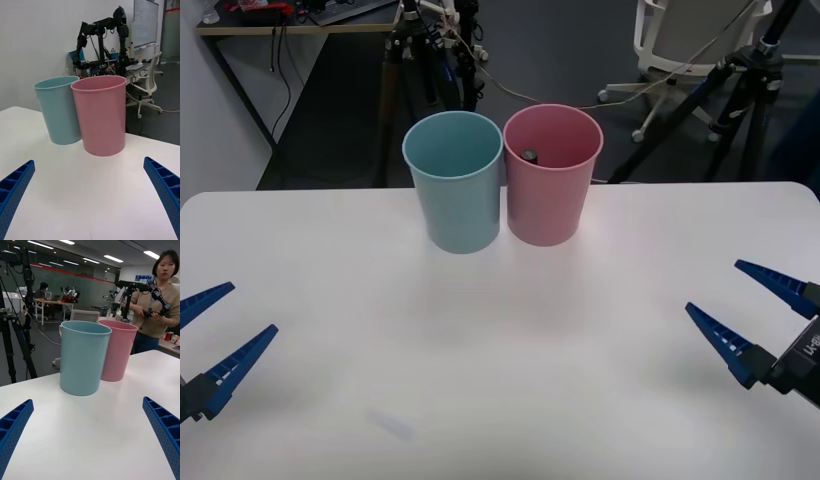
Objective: Grasp the object on the table and drop it into the matching bin: aluminum can to the light blue bin, PET bottle to the pink bin.
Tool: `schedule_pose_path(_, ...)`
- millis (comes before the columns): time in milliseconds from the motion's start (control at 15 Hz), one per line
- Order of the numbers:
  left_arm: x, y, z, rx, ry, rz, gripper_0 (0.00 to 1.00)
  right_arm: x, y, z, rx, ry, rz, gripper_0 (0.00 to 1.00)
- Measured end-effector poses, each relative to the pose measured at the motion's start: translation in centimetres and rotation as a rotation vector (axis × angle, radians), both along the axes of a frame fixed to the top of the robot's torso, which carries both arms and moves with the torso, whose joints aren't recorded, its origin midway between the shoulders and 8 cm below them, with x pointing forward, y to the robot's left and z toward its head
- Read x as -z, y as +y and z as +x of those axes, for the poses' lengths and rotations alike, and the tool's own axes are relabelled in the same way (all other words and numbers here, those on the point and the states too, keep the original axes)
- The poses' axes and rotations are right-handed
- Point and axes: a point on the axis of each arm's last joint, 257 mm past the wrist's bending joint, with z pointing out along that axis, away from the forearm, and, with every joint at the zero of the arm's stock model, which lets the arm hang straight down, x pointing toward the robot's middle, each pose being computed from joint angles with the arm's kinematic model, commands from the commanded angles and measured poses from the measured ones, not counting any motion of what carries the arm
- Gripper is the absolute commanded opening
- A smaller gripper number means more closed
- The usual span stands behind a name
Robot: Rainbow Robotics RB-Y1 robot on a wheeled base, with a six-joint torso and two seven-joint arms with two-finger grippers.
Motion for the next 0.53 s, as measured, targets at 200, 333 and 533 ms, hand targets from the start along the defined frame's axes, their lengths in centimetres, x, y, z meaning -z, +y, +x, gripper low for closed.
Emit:
schedule_pose_path(200, 0.0, 0.0, 0.0, 0.0, 0.0, 0.0, 1.0, 0.33, -0.51, -0.38, 0.02, -0.006, -0.007, 1.0)
schedule_pose_path(333, 0.0, 0.0, 0.0, 0.0, 0.0, 0.0, 1.0, 0.61, -0.48, -0.36, 0.035, -0.016, -0.011, 1.0)
schedule_pose_path(533, 0.0, 0.0, 0.0, 0.0, 0.0, 0.0, 1.0, 0.72, -0.35, -0.38, 0.041, -0.019, -0.007, 1.0)
